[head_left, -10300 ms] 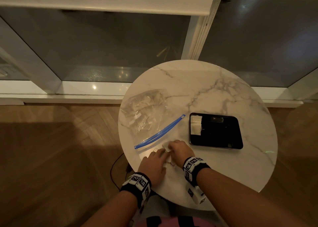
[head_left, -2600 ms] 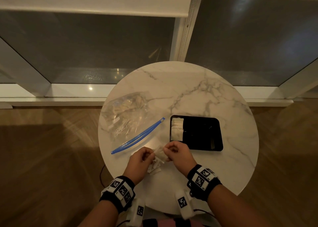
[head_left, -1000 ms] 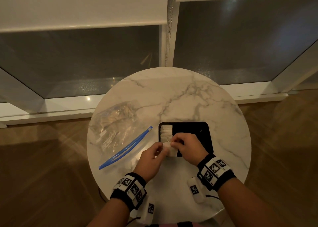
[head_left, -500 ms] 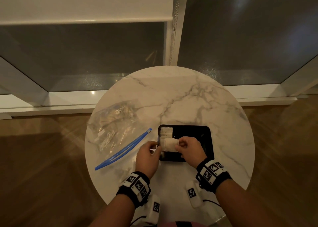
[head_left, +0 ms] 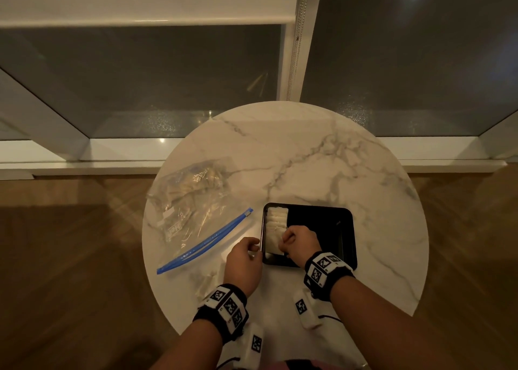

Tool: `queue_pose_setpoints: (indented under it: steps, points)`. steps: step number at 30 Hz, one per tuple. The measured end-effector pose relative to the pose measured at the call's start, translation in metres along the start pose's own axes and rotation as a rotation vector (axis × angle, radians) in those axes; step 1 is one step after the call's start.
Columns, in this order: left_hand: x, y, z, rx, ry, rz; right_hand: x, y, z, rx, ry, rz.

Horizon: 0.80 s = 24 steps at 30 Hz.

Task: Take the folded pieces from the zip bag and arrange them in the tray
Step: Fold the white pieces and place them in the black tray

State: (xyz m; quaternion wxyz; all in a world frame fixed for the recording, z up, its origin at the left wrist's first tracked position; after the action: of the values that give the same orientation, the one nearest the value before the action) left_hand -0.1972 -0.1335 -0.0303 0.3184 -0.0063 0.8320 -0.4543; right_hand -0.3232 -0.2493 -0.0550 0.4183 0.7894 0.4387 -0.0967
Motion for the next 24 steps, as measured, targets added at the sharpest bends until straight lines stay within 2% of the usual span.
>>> queue_pose_setpoints:
  steps: [9, 14, 24]
  points:
    - [0.001, 0.001, 0.003, 0.019, 0.009, 0.039, -0.001, 0.001, 0.008, 0.066, -0.024, 0.009]
    - [-0.001, 0.002, 0.003, 0.026, 0.027, 0.042, -0.005, -0.002, 0.011, 0.107, -0.084, 0.056]
    - [-0.002, 0.001, 0.004, 0.047, 0.038, 0.060, -0.004, -0.004, 0.011, 0.083, -0.118, 0.112]
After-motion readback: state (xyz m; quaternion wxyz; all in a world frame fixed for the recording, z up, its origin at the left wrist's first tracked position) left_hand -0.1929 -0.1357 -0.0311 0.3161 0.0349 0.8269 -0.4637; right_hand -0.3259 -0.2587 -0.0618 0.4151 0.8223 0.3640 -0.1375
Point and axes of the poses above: each hand's wrist, its own z-axis towards the middle knuckle, its own x-axis out of the palm, y = z × x, the point moved 2 cm from there along z, towards the middle knuckle, and after that the axes turned 6 degrees about x, right-handed, at the moved point
